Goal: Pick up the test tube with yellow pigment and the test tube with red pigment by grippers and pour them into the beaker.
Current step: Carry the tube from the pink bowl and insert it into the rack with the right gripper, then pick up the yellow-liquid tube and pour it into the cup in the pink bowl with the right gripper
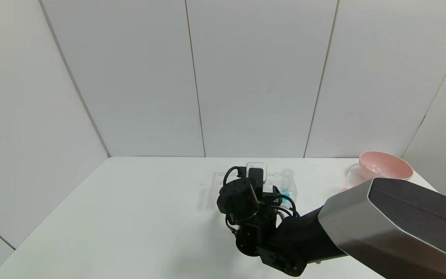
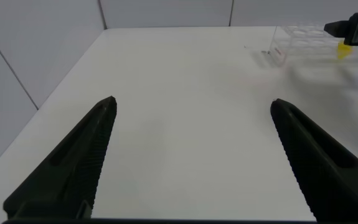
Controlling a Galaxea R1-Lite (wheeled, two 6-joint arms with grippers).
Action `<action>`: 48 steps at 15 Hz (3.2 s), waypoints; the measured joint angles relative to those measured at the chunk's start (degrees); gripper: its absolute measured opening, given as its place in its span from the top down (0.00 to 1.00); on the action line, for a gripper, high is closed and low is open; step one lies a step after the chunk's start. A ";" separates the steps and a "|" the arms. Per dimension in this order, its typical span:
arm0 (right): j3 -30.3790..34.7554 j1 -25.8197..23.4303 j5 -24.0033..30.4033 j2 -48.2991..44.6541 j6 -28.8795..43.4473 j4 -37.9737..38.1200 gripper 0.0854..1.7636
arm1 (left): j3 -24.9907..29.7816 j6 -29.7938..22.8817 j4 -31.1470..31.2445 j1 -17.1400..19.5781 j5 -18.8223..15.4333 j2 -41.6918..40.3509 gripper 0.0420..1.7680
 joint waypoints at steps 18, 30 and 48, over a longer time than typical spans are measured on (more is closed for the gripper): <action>-1.21 -3.54 3.12 1.77 -2.36 -1.96 0.75 | 0.00 0.00 0.00 0.00 0.00 0.00 0.00; -0.61 -3.97 3.18 -0.99 -3.29 -1.67 0.75 | 0.00 0.00 0.00 0.00 0.00 0.00 0.00; 0.80 -9.48 4.19 -21.53 -21.00 -1.34 0.75 | 0.00 0.00 0.00 0.00 0.00 0.00 0.00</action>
